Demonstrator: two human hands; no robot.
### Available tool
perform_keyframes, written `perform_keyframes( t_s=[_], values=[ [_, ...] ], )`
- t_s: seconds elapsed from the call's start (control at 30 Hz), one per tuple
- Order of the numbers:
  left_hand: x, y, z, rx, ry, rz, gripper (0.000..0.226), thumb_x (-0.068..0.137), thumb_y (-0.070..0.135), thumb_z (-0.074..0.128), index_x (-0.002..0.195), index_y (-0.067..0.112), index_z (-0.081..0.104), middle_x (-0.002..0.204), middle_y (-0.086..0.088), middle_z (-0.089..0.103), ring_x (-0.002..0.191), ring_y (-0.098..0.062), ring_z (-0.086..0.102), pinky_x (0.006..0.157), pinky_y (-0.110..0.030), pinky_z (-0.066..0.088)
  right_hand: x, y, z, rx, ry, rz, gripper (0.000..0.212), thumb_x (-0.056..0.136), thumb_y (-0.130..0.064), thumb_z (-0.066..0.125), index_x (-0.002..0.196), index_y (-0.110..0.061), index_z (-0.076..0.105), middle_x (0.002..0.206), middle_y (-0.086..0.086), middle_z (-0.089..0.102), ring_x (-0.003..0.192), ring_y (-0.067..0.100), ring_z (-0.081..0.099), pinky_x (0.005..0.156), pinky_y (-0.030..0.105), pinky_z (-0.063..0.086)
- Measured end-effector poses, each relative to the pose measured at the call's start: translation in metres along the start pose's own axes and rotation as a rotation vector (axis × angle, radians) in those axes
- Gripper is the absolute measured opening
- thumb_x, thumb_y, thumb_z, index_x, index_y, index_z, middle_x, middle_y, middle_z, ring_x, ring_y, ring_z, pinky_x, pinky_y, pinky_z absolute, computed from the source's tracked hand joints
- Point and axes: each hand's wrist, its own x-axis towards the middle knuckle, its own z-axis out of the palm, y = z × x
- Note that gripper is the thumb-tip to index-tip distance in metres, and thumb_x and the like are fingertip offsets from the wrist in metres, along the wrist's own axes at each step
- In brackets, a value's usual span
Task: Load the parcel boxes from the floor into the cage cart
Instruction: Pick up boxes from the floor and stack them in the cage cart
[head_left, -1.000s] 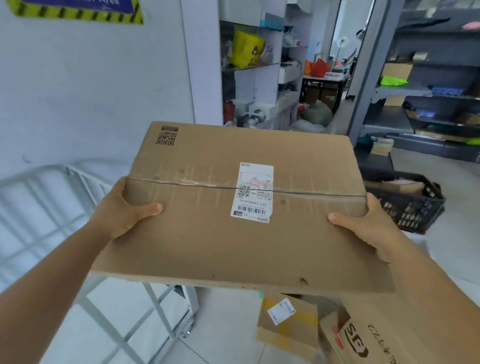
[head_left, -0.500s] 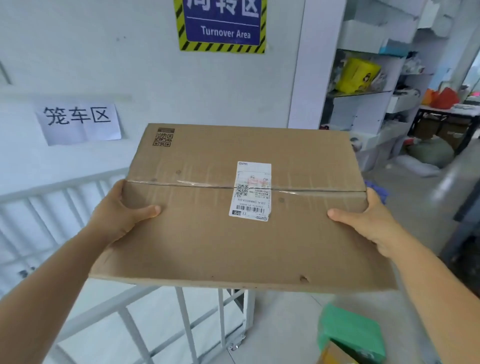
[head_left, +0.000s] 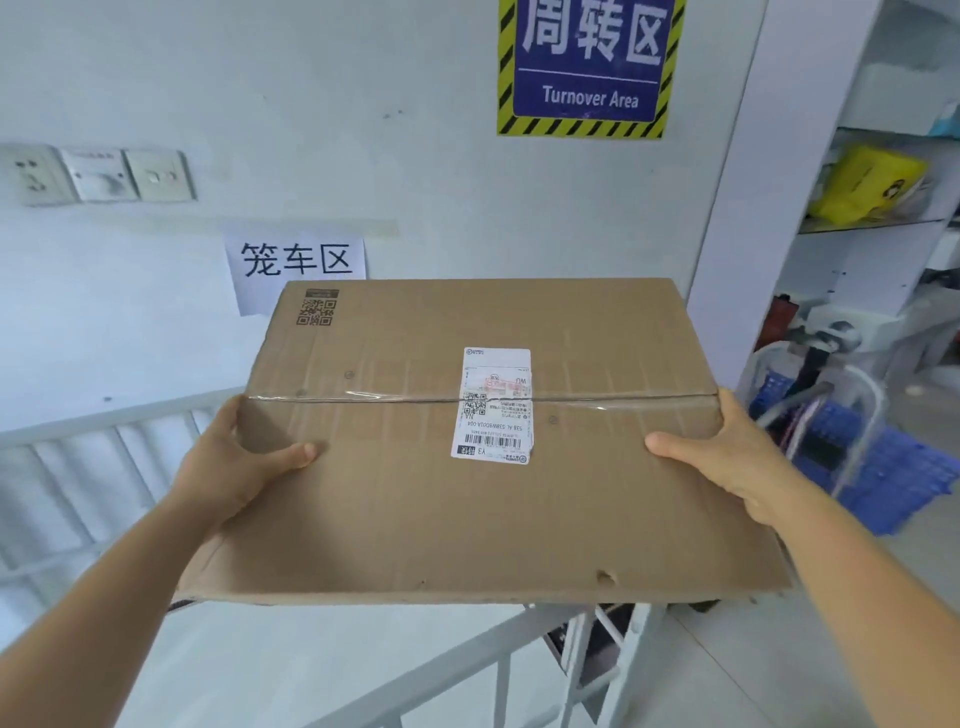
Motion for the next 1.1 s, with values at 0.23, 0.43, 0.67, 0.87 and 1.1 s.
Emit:
perform_keyframes(
  t_s=[0.23, 0.43, 0.67, 0.87, 1.1],
  values=[
    [0.032, -0.041, -0.034, 0.032, 0.095, -0.078, 0.096, 0.066, 0.031, 0.088, 0.146, 0.021, 0.035, 0.115, 0.004, 0.046, 0.107, -0.016, 0.047, 0.091, -0.033, 0.038, 0.041, -0.027, 0.073, -0.066, -0.117, -0.022, 0.146, 0.026, -0.072, 0.084, 0.151, -0.036, 0.017, 0.148, -0.002, 0.045, 0.131, 0.025, 0.047, 0.105, 0.05, 0.043],
    [0.054, -0.076, -0.05, 0.063, 0.142, -0.173, 0.096, 0.056, 0.039, 0.092, 0.138, 0.027, 0.042, 0.11, 0.004, 0.057, 0.099, -0.019, 0.054, 0.089, -0.035, 0.044, 0.089, -0.036, 0.134, -0.077, -0.217, -0.026, 0.147, 0.026, -0.067, 0.086, 0.152, -0.033, 0.018, 0.148, -0.003, 0.045, 0.131, 0.023, 0.048, 0.106, 0.048, 0.042],
    [0.09, -0.116, -0.036, 0.091, 0.184, -0.3, 0.084, 0.061, 0.034, 0.09, 0.132, 0.026, 0.046, 0.102, 0.004, 0.062, 0.094, -0.021, 0.061, 0.084, -0.039, 0.05, 0.164, -0.022, 0.201, -0.084, -0.329, -0.004, 0.122, 0.065, -0.044, 0.088, 0.156, -0.031, 0.008, 0.156, -0.002, 0.032, 0.14, 0.025, 0.036, 0.112, 0.045, 0.034],
    [0.125, -0.149, 0.0, 0.17, 0.187, -0.432, 0.095, 0.059, 0.039, 0.09, 0.139, 0.029, 0.04, 0.113, -0.003, 0.061, 0.099, -0.023, 0.059, 0.092, -0.042, 0.049, 0.224, 0.001, 0.244, -0.122, -0.415, 0.036, 0.118, 0.073, -0.037, 0.085, 0.157, -0.029, 0.003, 0.161, -0.001, 0.021, 0.145, 0.026, 0.026, 0.116, 0.044, 0.028],
    [0.15, -0.2, 0.04, 0.188, 0.137, -0.616, 0.118, 0.033, 0.064, 0.083, 0.138, 0.035, 0.038, 0.116, 0.002, 0.065, 0.102, -0.022, 0.064, 0.091, -0.044, 0.053, 0.28, 0.04, 0.288, -0.187, -0.518, 0.147, 0.12, 0.073, -0.035, 0.085, 0.157, -0.028, 0.001, 0.163, 0.0, 0.016, 0.146, 0.025, 0.024, 0.117, 0.047, 0.026]
  ],
)
